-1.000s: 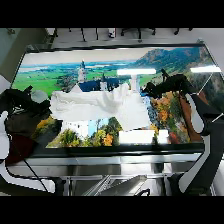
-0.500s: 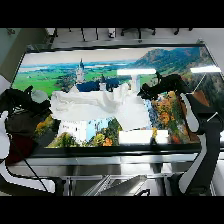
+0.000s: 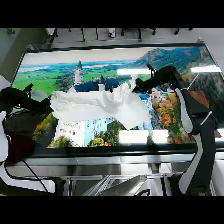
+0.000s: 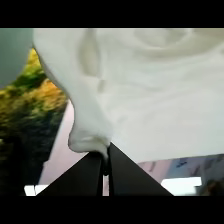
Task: Fold the shirts.
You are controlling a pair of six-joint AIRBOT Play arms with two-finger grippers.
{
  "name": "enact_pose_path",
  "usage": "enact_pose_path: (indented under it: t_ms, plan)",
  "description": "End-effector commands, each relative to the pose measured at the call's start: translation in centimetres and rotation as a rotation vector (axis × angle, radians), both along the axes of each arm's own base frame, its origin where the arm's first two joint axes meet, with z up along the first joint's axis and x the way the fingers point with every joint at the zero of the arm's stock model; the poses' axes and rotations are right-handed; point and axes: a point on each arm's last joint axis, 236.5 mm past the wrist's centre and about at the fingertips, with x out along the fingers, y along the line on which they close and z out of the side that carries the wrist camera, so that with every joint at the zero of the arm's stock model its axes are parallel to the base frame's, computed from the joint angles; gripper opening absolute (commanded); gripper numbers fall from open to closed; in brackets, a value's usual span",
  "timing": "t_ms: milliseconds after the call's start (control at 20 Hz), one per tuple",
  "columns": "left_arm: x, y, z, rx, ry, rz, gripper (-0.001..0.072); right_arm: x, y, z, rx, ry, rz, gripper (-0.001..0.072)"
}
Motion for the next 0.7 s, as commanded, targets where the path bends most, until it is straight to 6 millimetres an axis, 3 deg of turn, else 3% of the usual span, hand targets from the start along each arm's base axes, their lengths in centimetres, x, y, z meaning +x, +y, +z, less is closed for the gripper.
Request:
enact_pose_path:
  t_ms: [0, 100, 150, 250, 300, 350, 450, 500, 600, 650]
  plan:
    - [3.1, -4.0, 11.0, -0.175, -0.317, -0.026, 0.0013, 0.5, 1.0, 14.7, 0.072, -0.342, 0.014, 0.0024]
    - [3.4, -4.5, 23.1, -0.13, -0.619, -0.027, 0.0013, -1.7, -1.4, 27.8, 0.073, -0.634, -0.064, 0.0024]
    - [2.3, -4.5, 30.2, -0.063, -0.805, -0.018, 0.0013, -3.9, -2.7, 33.9, 0.068, -0.774, -0.102, 0.0025]
    - [-2.6, -5.2, 43.9, 0.046, -1.165, 0.028, 0.0013, -10.3, -5.7, 45.1, 0.029, -1.075, -0.181, 0.0024]
    - [-6.2, -5.4, 50.0, 0.098, -1.332, 0.069, 0.0013, -14.2, -7.2, 49.9, 0.007, -1.209, -0.233, 0.0024]
    - [-9.8, -5.7, 54.5, 0.139, -1.461, 0.109, 0.0013, -17.8, -8.4, 53.4, -0.018, -1.319, -0.278, 0.0024]
    - [-16.6, -6.7, 60.5, 0.198, -1.642, 0.15, 0.0013, -24.9, -9.6, 58.4, -0.094, -1.504, -0.341, 0.0024]
    - [-19.4, -7.3, 62.4, 0.234, -1.704, 0.154, 0.0013, -28.1, -9.7, 60.0, -0.134, -1.577, -0.362, 0.0024]
    - [-22.8, -7.9, 64.5, 0.287, -1.771, 0.173, 0.0013, -32.0, -10.3, 61.7, -0.226, -1.677, -0.41, 0.0024]
    - [-23.5, -8.0, 64.8, 0.306, -1.774, 0.181, 0.0013, -32.8, -10.7, 62.0, -0.27, -1.695, -0.435, 0.0024]
